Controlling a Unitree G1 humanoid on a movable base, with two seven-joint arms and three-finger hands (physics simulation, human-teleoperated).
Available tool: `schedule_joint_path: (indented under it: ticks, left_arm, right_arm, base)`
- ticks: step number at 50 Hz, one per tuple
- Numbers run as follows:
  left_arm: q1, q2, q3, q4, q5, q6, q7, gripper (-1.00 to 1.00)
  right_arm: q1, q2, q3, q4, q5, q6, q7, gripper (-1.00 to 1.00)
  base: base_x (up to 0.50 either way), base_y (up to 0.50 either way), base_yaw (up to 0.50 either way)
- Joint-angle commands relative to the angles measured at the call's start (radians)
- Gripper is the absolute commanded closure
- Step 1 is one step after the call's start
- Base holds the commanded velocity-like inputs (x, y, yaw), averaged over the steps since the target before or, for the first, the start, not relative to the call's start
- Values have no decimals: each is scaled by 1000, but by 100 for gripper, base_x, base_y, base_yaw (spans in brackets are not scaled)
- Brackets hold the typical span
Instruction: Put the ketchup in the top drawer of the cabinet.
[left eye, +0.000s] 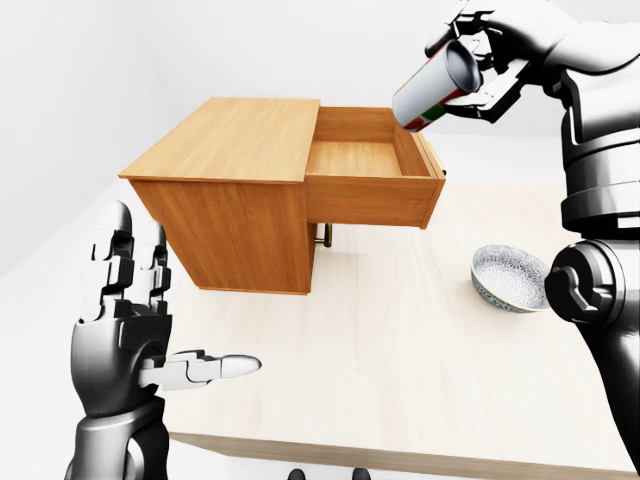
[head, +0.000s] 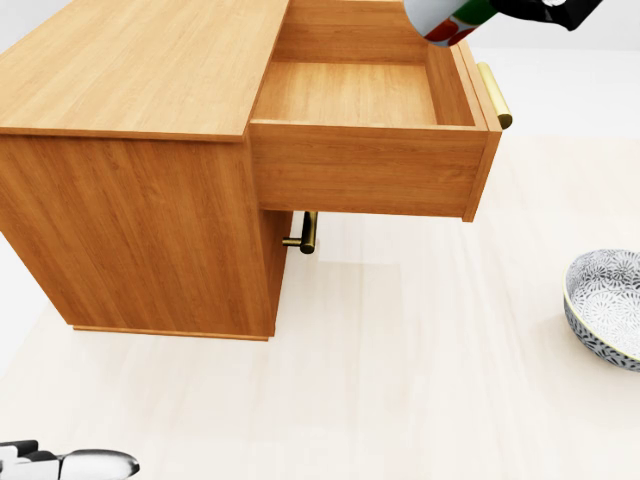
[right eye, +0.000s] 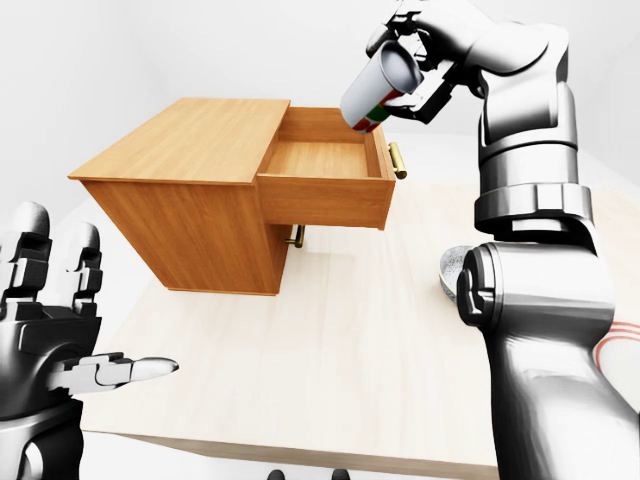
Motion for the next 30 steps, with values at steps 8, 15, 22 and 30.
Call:
schedule_joint_path:
  ticks: [8, 15, 22, 30]
  left_arm:
    - [-5, 2, 3, 0, -3, 0, 2, -100]
    - [-5, 2, 1, -8, -2, 0, 4, -100]
    - [-4, 1, -4, 5, 2, 0, 3, -100]
    - [-2, 3, 0, -1, -2, 0, 2, -100]
  right_arm:
    - [-11, 3, -9, 22, -5, 0, 0, 100]
    - [-15, 18, -8, 49, 0, 0, 0, 100]
    - [-19, 18, -9, 64, 4, 0, 0, 100]
    - [-31, 37, -5, 83, 8, 0, 0, 100]
  base:
    - [0, 0, 0]
    - [0, 0, 0]
    - [0, 0, 0]
    - [0, 0, 0]
